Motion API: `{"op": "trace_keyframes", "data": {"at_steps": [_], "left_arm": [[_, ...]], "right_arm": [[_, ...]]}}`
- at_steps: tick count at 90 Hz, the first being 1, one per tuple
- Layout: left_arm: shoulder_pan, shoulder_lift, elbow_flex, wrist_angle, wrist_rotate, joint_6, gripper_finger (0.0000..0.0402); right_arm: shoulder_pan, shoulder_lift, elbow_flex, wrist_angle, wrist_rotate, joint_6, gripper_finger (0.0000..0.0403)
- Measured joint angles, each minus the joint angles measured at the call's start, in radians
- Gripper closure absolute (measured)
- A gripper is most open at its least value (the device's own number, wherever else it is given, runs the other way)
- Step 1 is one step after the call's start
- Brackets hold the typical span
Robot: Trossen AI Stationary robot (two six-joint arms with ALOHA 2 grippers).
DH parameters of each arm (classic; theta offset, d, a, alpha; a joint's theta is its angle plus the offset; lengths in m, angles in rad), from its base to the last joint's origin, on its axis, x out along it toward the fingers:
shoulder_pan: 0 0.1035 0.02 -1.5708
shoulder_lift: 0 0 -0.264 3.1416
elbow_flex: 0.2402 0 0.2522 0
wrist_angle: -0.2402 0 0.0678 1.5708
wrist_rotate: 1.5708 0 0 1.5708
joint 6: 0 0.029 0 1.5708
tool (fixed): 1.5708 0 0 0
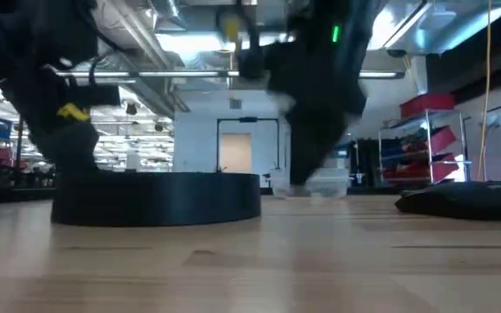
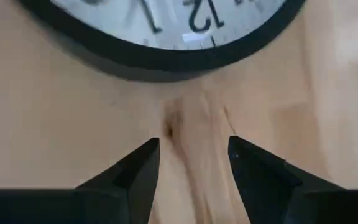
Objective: Insert battery
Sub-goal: Prepare the wall clock
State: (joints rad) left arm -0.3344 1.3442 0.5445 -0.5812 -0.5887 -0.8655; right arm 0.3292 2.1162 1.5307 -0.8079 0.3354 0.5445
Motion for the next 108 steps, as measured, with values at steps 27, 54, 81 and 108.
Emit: {"op": "trace_keyframes", "data": {"at_steps": [27, 54, 81, 108], "left_arm": [[0.003, -0.001, -0.116, 0.323, 0.118, 0.061, 0.0257], [0.003, 0.000, -0.116, 0.341, 0.129, 0.065, 0.0306], [0.002, -0.002, -0.086, 0.301, 0.187, 0.084, 0.0338], [0.000, -0.014, -0.022, 0.229, 0.239, 0.168, 0.0355]], "right_arm": [[-0.055, -0.002, -0.109, 0.338, -0.083, -0.027, 0.0226], [-0.064, -0.002, 0.034, 0.128, -0.088, -0.021, 0.0226], [-0.073, -0.006, 0.165, -0.029, -0.054, -0.004, 0.0226], [-0.086, -0.006, 0.199, -0.069, -0.047, -0.027, 0.0226]]}}
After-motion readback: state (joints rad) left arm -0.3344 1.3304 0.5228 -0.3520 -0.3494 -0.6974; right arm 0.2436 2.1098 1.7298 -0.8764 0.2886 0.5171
